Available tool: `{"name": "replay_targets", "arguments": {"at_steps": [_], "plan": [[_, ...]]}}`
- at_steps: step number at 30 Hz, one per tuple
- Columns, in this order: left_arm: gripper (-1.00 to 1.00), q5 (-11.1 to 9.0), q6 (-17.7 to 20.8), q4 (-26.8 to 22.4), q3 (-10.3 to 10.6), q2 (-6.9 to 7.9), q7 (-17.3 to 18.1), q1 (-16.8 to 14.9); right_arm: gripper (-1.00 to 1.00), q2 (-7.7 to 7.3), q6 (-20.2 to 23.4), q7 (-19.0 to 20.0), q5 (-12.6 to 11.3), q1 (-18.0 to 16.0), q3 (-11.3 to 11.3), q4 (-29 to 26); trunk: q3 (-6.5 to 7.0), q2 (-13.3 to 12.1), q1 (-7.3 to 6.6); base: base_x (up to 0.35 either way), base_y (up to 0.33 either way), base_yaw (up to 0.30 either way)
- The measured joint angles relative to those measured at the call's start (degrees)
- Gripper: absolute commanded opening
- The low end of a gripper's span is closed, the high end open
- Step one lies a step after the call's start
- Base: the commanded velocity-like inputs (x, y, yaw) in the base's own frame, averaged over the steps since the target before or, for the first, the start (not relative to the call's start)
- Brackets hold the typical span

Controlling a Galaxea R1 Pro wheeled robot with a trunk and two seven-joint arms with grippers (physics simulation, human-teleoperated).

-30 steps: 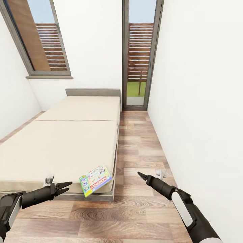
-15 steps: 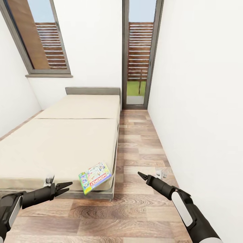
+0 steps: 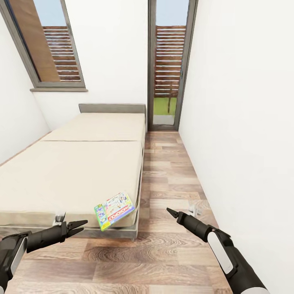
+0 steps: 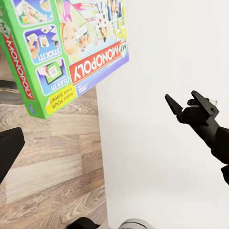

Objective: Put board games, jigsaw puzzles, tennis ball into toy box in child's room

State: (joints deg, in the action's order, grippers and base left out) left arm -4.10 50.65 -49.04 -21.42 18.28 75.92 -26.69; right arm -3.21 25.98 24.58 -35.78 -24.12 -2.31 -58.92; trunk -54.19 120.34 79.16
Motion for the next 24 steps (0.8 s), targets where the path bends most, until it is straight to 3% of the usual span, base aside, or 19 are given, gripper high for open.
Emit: {"name": "replay_targets", "arguments": {"at_steps": [12,17,24], "plan": [[1.00,0.2,-0.1,0.1,0.4,-0.35,-0.3,0.0,1.00,0.00,0.2,0.1,0.0,0.0,-0.1,-0.1,-2.15,4.8,2.64,0.000,0.000,0.000],[1.00,0.3,-0.2,0.2,0.5,-1.08,-2.0,0.0,1.00,-0.14,0.9,0.5,-0.4,0.0,0.0,-1.1,-3.05,6.8,3.74,0.000,0.000,0.000],[1.00,0.0,-1.3,0.6,0.5,-2.04,-5.8,-0.1,1.00,-0.24,7.1,3.5,-2.2,-0.3,0.4,-3.7,-4.31,9.6,5.27,0.000,0.000,0.000]]}}
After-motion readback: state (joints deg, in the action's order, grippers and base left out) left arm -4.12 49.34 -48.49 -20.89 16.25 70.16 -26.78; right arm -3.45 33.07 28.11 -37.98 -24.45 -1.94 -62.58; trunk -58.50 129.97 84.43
